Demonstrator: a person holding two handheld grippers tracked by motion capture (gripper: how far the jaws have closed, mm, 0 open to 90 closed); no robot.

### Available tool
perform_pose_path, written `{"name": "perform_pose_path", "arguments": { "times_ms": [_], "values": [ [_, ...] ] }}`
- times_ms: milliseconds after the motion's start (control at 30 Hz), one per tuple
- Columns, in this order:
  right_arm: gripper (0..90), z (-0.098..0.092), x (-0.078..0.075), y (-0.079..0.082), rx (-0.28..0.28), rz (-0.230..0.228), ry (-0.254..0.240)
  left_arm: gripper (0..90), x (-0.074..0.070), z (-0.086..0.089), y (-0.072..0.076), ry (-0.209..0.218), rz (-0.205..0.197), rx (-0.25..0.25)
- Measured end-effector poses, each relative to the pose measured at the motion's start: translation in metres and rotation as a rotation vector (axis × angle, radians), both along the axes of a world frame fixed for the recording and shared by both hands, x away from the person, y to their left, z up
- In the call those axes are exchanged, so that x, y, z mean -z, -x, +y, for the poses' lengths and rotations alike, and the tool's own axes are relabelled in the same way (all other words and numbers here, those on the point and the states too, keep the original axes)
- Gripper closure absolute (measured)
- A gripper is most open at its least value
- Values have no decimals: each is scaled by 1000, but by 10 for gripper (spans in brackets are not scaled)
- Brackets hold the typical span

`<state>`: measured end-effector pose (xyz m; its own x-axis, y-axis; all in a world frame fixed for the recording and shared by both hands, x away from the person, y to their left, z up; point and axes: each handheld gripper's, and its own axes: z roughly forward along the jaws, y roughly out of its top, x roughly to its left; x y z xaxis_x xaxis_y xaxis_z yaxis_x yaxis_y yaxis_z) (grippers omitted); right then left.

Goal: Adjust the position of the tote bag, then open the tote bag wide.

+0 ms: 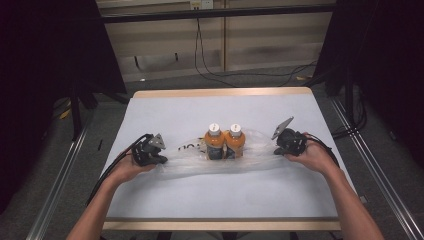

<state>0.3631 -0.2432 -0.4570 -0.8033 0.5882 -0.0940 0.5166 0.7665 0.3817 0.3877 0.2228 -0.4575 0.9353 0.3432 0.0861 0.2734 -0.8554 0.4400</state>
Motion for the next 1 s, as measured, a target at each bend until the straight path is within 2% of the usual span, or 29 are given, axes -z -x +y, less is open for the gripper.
{"name": "perform_pose_path", "arguments": {
  "times_ms": [100,300,367,400,433,467,500,533,667,700,733,867,933,1000],
  "values": [
    [900,1,0,1,-7,-5,16,900,0,4,0,2,4,-1],
    [900,0,0,0,2,-5,4,900,1,10,3,43,3,-30],
    [900,0,1,1,3,-17,-7,900,2,13,3,82,20,-48],
    [900,-1,0,1,6,-10,-19,900,3,13,4,120,29,-61],
    [900,-2,0,2,19,-12,-37,900,3,14,4,134,29,-57],
    [900,-4,0,2,24,-21,-64,900,3,14,5,168,36,-62],
    [900,-8,-2,4,34,-23,-126,900,3,15,5,186,35,-54],
    [900,-8,-2,4,34,-23,-126,900,2,14,6,207,35,-58],
    [900,-11,-8,8,36,-57,-229,900,-6,12,9,299,23,-63],
    [900,-9,-12,10,32,-67,-274,900,-8,11,11,323,18,-69],
    [900,-9,-12,10,32,-67,-274,900,-9,9,13,336,9,-72],
    [900,-6,-19,13,22,-107,-355,900,-18,5,18,402,-6,-58],
    [900,-6,-21,15,23,-115,-398,900,-22,3,21,429,-8,-58],
    [900,-4,-23,16,20,-118,-435,900,-24,0,24,475,5,-64]
  ]
}}
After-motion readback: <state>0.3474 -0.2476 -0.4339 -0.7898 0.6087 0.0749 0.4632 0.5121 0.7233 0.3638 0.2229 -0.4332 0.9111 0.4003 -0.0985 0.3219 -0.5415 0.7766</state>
